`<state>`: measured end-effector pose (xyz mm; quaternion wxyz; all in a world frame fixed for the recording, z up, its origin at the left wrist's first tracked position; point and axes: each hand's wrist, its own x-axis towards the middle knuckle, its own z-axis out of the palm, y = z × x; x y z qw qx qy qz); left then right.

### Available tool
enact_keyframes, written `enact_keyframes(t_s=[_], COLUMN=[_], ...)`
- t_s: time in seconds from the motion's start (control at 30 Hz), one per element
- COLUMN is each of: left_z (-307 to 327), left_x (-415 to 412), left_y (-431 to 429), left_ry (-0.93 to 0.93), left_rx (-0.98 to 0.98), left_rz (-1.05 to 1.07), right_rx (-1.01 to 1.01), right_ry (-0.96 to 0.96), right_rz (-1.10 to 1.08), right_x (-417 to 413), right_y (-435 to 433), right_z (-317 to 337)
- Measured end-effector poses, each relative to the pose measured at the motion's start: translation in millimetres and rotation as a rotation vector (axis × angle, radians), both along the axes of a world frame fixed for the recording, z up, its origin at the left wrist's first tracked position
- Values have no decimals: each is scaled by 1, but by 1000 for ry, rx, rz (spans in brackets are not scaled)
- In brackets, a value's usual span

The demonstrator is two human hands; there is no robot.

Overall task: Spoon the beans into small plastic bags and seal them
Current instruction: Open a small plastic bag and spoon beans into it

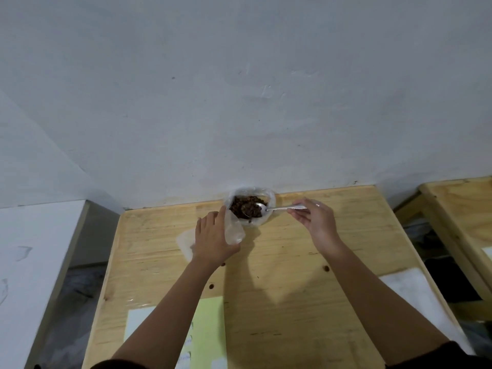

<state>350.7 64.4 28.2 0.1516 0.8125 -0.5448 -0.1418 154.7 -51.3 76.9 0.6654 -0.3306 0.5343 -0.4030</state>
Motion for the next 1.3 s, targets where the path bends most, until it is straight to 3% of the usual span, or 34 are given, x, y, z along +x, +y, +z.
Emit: enact_keyframes(t_s=[0.17, 0.33, 0.53, 0.67, 1.03, 1.3], left_z=[-2, -3, 12, 16, 16, 15], left_x=[-15, -12, -1, 5, 10, 3], left_y=[-12, -9, 14, 26, 44, 39], left_ry=[14, 12, 301, 354, 294, 186], left_rx=[-92, -203, -314, -322, -296, -262], left_rz=[-47, -87, 4, 24, 30, 4], right_rx=[-193, -304, -363, -366, 151, 252], right_ry=[83, 143, 341, 425, 90, -114], right_rz=[262, 125, 88, 139, 1, -74], right_x=[-4, -10, 6, 29, 56, 33], right_y=[6, -3, 1, 7, 10, 19], right_z=[6, 8, -7, -20, -45, -27])
